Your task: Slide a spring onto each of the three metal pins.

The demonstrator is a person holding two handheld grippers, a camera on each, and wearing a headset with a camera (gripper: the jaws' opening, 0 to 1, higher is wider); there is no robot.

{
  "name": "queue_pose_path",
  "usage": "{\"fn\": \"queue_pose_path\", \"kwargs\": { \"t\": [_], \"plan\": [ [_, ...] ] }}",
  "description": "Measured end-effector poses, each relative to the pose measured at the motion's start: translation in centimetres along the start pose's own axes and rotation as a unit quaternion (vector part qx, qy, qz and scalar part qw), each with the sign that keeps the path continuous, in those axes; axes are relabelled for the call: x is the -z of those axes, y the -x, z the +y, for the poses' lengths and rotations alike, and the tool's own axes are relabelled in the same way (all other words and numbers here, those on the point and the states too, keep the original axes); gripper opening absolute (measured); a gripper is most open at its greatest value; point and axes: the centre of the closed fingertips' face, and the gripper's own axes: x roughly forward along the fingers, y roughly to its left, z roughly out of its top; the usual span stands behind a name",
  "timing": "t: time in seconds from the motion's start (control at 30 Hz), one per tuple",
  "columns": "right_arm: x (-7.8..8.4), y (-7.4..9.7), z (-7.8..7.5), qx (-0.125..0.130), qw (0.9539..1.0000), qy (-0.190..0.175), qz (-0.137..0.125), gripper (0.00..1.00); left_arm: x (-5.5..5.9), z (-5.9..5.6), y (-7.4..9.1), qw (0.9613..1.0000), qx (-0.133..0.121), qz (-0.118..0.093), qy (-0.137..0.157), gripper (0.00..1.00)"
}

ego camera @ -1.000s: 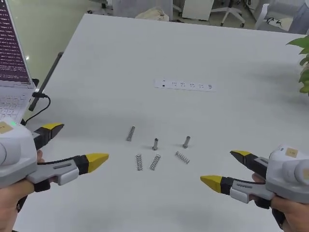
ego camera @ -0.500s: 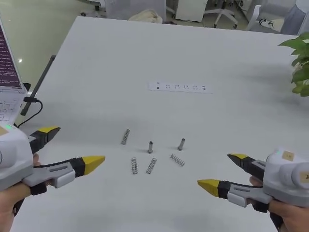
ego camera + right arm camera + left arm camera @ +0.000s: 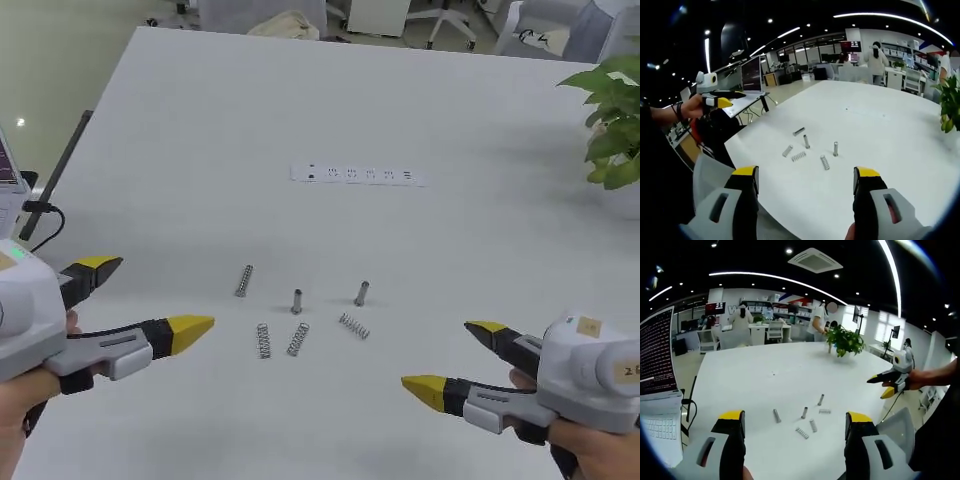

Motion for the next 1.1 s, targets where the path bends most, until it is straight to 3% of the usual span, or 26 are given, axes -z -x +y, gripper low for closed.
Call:
{"fn": "queue_pose_path", "kwargs": {
  "t": [0.57,1.1],
  "plan": [
    [-0.2,0.8,-0.3,0.013,0.9999,-0.002,-0.006,0.76,-0.6,-0.4,-2.0,0.9997,0.019,0.006,-0.011,0.78],
    [0.0,2.0,-0.7,0.032,0.9994,-0.009,-0.008,0.76,-1.3,0.0,-5.7,0.9988,0.043,0.010,-0.019,0.76]
  ]
}}
